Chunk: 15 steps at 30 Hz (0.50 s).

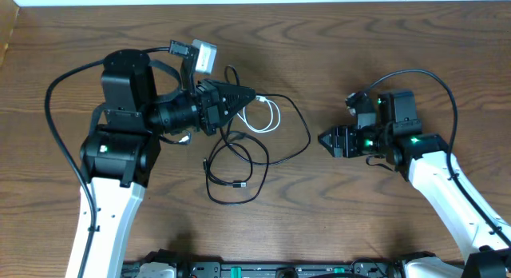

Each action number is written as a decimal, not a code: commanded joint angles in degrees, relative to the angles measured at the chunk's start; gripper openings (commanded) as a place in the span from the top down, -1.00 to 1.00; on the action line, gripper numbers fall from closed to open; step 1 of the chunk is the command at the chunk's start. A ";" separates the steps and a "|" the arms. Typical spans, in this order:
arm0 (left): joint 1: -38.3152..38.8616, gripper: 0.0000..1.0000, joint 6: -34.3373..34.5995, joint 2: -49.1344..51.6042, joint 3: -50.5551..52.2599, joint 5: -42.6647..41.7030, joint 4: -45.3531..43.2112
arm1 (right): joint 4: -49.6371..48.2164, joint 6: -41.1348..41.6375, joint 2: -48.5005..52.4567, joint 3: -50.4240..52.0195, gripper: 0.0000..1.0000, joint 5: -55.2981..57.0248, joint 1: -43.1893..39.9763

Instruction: Untangle cables

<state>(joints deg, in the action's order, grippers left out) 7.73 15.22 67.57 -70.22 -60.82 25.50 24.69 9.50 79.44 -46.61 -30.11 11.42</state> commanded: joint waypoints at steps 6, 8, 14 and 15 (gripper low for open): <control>0.13 0.85 -0.07 0.57 -0.26 -1.77 0.09 | -4.74 -4.42 1.11 0.35 -0.44 3.78 7.54; 0.13 0.85 -0.07 0.57 -0.26 -1.75 0.11 | -5.09 -3.72 2.27 0.33 -0.38 9.79 9.44; 0.13 0.85 -0.09 0.57 -0.26 -1.75 0.17 | -11.19 1.27 9.05 0.33 -0.33 14.64 11.93; 0.13 0.85 -0.09 0.57 -0.26 -1.73 0.37 | -12.35 2.69 10.23 0.33 -0.22 14.12 11.93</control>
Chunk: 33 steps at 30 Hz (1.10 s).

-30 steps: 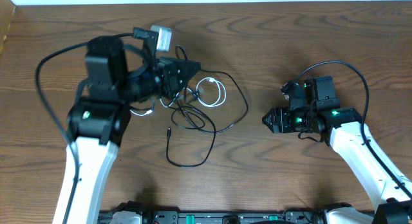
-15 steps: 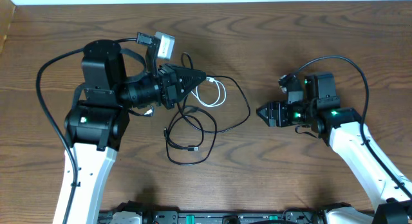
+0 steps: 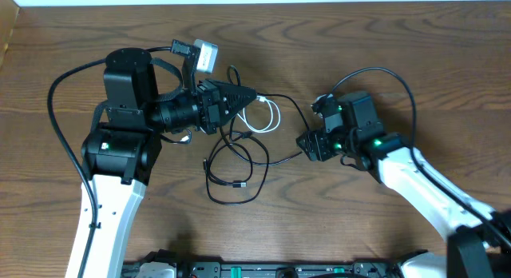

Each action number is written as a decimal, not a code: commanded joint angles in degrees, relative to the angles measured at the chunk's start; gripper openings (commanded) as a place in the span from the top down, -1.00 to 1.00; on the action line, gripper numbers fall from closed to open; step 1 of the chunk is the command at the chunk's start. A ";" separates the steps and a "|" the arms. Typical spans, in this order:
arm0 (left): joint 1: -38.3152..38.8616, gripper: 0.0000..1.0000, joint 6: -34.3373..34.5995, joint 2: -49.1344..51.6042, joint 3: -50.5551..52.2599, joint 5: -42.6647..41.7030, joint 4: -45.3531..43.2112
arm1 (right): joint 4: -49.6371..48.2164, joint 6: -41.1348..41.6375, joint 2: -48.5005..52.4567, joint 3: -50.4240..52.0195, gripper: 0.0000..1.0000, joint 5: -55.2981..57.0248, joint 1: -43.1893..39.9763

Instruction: Untangle cables

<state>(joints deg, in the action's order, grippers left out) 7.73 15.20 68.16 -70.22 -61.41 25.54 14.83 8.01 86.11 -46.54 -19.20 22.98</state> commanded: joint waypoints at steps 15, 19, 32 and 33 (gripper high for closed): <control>0.13 0.85 -0.11 1.22 -0.13 19.23 11.26 | -1.11 6.10 -3.10 -1.60 0.98 -2.29 -4.15; 0.13 0.85 -0.13 2.60 -0.13 21.64 14.97 | -1.38 6.12 -11.50 -4.48 0.98 -6.71 -6.84; 0.13 0.85 -0.11 6.82 -0.07 21.62 17.73 | 0.68 2.95 -30.08 -9.88 0.98 -4.24 -10.58; 0.13 0.85 -0.11 7.02 0.02 21.62 17.79 | 2.16 2.36 -29.68 -9.88 0.98 -4.24 -10.58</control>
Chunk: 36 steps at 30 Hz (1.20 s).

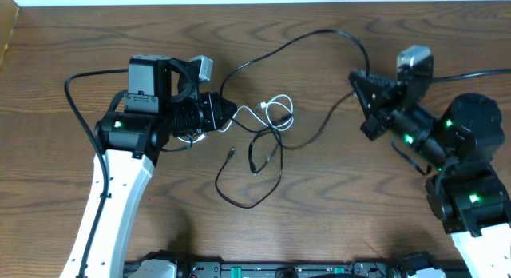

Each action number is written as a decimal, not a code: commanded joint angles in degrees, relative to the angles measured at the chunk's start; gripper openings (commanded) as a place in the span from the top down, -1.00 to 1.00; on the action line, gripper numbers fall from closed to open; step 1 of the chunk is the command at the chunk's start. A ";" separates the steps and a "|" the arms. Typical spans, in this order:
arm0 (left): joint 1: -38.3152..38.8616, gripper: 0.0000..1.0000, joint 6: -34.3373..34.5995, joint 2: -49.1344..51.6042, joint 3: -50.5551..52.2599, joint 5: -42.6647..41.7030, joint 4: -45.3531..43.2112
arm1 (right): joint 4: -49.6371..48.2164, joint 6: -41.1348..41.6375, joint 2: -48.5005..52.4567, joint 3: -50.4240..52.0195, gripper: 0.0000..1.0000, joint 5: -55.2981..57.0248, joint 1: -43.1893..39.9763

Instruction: Untangle cables

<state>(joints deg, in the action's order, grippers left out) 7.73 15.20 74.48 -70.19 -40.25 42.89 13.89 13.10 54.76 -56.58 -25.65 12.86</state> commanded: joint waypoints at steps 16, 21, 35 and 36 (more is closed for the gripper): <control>0.13 0.24 -0.13 2.25 2.08 0.46 1.25 | 22.29 -1.05 6.36 0.15 0.98 30.01 -0.59; 2.21 0.24 -0.15 2.82 2.45 0.85 1.27 | 32.81 6.64 12.04 0.17 0.98 38.45 -1.97; 16.44 0.24 -0.09 13.75 2.64 21.75 3.52 | 37.13 15.61 15.43 0.17 0.98 40.59 -7.78; 16.63 0.24 -0.09 16.55 2.64 21.73 3.50 | 37.59 15.63 15.43 0.17 0.98 40.59 -8.59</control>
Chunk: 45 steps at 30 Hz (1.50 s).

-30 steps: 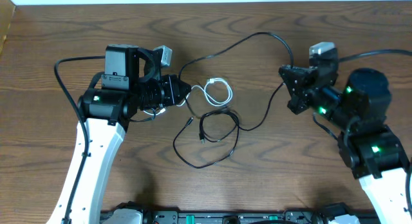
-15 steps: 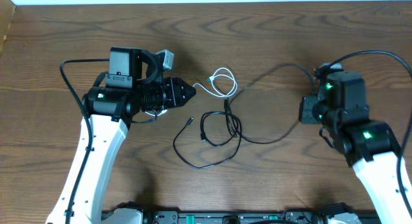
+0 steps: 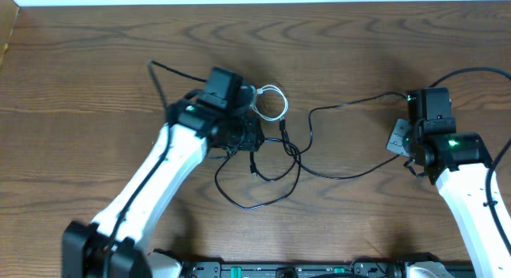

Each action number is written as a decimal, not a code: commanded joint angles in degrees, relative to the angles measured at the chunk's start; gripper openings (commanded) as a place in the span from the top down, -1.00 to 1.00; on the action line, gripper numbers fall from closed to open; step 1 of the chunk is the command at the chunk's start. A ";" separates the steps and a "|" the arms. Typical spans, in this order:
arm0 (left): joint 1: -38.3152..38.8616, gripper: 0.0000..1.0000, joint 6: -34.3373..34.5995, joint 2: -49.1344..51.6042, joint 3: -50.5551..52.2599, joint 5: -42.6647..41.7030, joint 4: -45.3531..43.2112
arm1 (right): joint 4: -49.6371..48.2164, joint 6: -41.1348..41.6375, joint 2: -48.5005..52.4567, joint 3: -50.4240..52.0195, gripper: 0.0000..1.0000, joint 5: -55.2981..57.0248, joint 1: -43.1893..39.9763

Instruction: Untangle cables

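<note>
A long black cable lies looped in the middle of the table, with a tangle beside a short white cable. My left gripper points down onto that tangle just left of the white cable; its fingers are hidden under the wrist. Two strands of the black cable run right to my right gripper, which appears shut on them low over the table.
The wooden table carries only the cables. The left arm's own black lead trails off to the upper left, and the right arm's lead arcs at the far right.
My right gripper has come down from its raised spot at the upper right to a low one at the right, still with the black cable. The left gripper has moved right, onto the tangle.
At first the left gripper rested at the white cable and the right gripper was open, apart from the pile. Then the right reached the black loop. Later it held that cable high at the right, stretching it out. Now the cable lies spread rightwards.
</note>
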<state>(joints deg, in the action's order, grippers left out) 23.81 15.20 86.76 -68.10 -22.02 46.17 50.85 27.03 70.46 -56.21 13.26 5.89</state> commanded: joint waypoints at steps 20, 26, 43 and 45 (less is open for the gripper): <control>3.43 0.17 -0.11 17.44 0.55 0.09 -6.21 | 1.92 1.66 -0.24 -0.20 0.98 0.94 -5.81; 5.29 0.12 -0.11 17.94 0.55 7.65 -6.25 | 2.12 1.66 -0.26 -0.20 0.98 0.63 -5.81; 7.28 -0.11 -2.62 22.64 0.55 12.28 -10.08 | 2.34 1.66 -0.26 -0.20 0.98 -0.33 -5.81; 7.28 -0.11 -2.69 23.67 0.55 12.28 -10.73 | 2.32 1.66 -0.26 -0.20 0.98 -0.33 -5.81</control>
<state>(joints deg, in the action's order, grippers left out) 30.98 13.43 108.71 -67.99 -10.76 35.90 52.97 27.90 70.46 -56.21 12.64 0.43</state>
